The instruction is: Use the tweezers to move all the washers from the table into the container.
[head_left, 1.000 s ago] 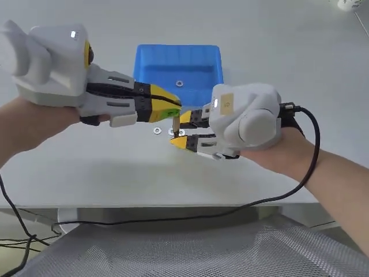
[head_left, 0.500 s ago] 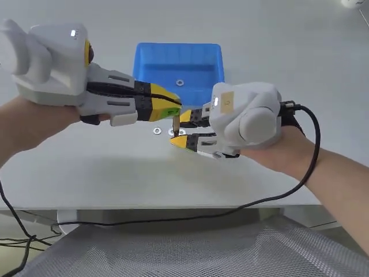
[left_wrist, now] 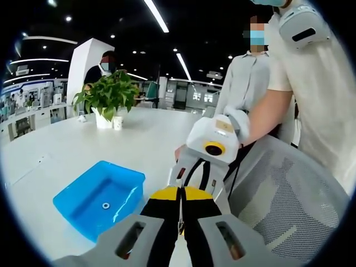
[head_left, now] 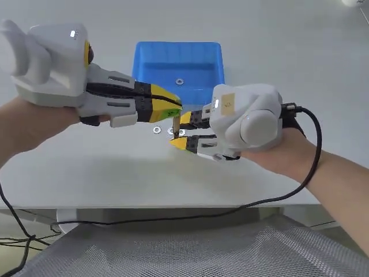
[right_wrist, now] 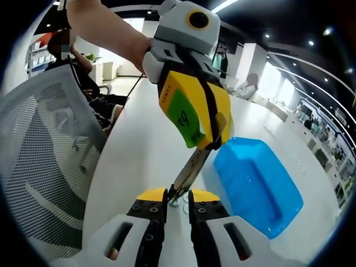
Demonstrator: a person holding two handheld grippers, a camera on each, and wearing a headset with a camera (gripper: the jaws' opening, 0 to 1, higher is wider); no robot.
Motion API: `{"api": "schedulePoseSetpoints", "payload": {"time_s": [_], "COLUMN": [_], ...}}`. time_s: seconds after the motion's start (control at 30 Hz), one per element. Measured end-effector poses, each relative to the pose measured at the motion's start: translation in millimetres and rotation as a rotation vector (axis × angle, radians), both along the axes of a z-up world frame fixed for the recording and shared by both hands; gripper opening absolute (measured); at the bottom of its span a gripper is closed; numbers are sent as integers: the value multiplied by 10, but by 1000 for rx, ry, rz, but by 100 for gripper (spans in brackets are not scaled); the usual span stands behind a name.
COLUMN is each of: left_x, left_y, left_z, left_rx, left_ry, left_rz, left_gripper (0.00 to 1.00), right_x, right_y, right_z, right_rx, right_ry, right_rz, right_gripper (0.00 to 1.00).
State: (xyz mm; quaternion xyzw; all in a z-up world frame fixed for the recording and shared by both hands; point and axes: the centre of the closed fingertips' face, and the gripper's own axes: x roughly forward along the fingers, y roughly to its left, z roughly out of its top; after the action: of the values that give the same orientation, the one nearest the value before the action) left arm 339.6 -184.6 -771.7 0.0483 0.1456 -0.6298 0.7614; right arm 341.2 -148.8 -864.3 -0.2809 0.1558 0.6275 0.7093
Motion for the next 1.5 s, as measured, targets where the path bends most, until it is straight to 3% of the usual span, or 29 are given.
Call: {"api": "schedulePoseSetpoints", "payload": {"time_s": [0.8,1.5], "left_x": [-79,-9], "left_y": [5,18], "left_z": [-8,-45], "left_rx": [-8,-5], "left_ry": [-8,-18], "left_rz": [-11,-10], "left_gripper": [3,3], "right_x": [-27,-33], "right_y": [-13,2], "right_z": [-36,-40], "right_rx": [-9,-9], "right_ry": [-5,-7], "right_rz": [4,22], "right_gripper": [16,12]}}
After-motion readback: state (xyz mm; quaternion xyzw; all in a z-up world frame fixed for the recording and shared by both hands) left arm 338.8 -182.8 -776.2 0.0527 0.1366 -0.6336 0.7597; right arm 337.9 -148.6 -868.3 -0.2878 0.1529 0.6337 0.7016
